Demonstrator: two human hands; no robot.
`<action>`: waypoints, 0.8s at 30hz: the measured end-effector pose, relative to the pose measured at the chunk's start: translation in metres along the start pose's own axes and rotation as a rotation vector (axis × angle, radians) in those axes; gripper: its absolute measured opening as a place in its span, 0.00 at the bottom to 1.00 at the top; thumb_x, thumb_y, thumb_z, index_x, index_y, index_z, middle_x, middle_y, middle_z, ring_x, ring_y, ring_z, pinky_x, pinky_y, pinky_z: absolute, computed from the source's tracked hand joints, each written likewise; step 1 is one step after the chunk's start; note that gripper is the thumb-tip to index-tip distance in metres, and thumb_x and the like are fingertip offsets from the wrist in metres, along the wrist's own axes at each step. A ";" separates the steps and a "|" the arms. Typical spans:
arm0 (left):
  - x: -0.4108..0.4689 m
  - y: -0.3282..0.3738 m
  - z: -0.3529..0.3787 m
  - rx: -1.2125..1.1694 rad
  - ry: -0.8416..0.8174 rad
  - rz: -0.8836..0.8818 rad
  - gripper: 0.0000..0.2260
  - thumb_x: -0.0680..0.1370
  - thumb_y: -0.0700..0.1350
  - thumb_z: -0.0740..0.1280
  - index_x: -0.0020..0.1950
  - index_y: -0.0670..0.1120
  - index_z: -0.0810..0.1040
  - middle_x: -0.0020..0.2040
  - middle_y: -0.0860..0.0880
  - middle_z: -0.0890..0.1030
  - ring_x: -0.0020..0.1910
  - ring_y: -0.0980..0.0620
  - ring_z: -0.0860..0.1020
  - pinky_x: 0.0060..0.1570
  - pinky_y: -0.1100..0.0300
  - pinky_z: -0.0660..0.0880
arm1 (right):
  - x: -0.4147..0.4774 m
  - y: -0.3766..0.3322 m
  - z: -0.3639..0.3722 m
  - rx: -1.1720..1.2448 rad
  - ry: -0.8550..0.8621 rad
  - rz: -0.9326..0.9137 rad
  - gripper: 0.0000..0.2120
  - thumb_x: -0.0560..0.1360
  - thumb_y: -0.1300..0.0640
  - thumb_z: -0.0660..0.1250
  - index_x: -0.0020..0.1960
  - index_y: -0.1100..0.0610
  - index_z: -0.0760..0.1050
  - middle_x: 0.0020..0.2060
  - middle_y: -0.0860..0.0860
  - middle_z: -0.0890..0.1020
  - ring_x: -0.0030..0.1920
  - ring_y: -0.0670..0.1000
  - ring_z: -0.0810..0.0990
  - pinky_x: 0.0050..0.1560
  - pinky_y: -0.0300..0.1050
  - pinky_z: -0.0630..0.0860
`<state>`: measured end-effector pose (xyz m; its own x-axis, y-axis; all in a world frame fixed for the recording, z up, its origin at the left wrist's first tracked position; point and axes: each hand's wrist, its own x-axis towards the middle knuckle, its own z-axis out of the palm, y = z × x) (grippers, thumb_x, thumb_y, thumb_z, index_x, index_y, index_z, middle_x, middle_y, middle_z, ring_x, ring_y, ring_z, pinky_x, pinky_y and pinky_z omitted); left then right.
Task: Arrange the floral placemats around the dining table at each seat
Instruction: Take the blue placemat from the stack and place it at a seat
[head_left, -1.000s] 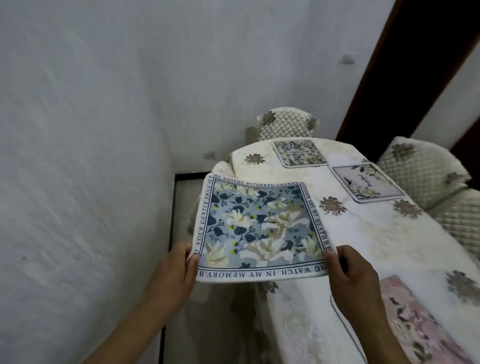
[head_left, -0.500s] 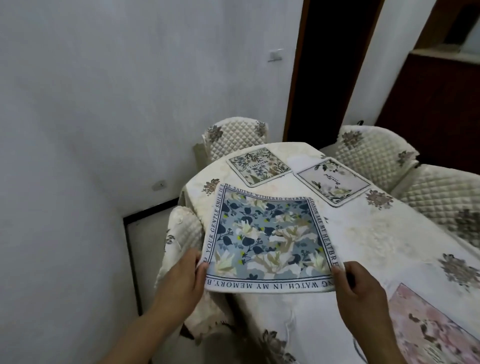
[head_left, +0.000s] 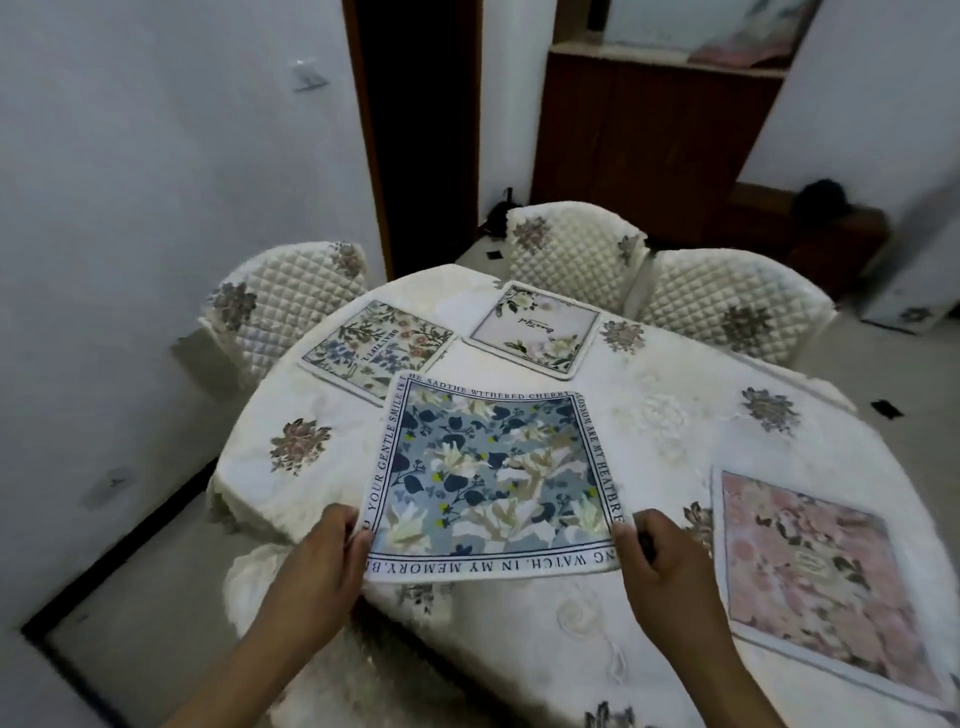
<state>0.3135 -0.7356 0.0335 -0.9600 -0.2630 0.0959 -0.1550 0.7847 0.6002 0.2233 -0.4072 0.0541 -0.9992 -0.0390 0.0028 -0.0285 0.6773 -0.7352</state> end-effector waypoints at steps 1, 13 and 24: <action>0.011 -0.008 -0.004 -0.006 -0.032 0.036 0.08 0.79 0.56 0.56 0.44 0.54 0.65 0.34 0.53 0.73 0.31 0.56 0.73 0.27 0.58 0.66 | -0.009 -0.005 0.006 0.001 0.020 0.045 0.18 0.79 0.49 0.61 0.34 0.54 0.62 0.25 0.51 0.65 0.26 0.46 0.64 0.29 0.46 0.59; 0.075 -0.046 -0.011 0.000 -0.271 0.206 0.07 0.80 0.47 0.60 0.44 0.48 0.66 0.34 0.50 0.72 0.30 0.50 0.72 0.29 0.53 0.65 | -0.064 -0.017 0.060 0.008 0.136 0.360 0.18 0.79 0.47 0.60 0.35 0.56 0.65 0.26 0.52 0.68 0.28 0.48 0.67 0.31 0.45 0.63; 0.091 -0.111 0.014 -0.020 -0.311 0.075 0.08 0.81 0.50 0.59 0.43 0.50 0.65 0.35 0.50 0.73 0.33 0.49 0.74 0.33 0.51 0.70 | -0.045 0.010 0.144 -0.046 0.125 0.370 0.18 0.80 0.49 0.60 0.34 0.55 0.62 0.27 0.54 0.70 0.28 0.50 0.68 0.29 0.46 0.63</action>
<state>0.2403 -0.8383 -0.0355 -0.9943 -0.0184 -0.1050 -0.0796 0.7837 0.6161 0.2714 -0.5044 -0.0512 -0.9378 0.3015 -0.1720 0.3356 0.6612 -0.6710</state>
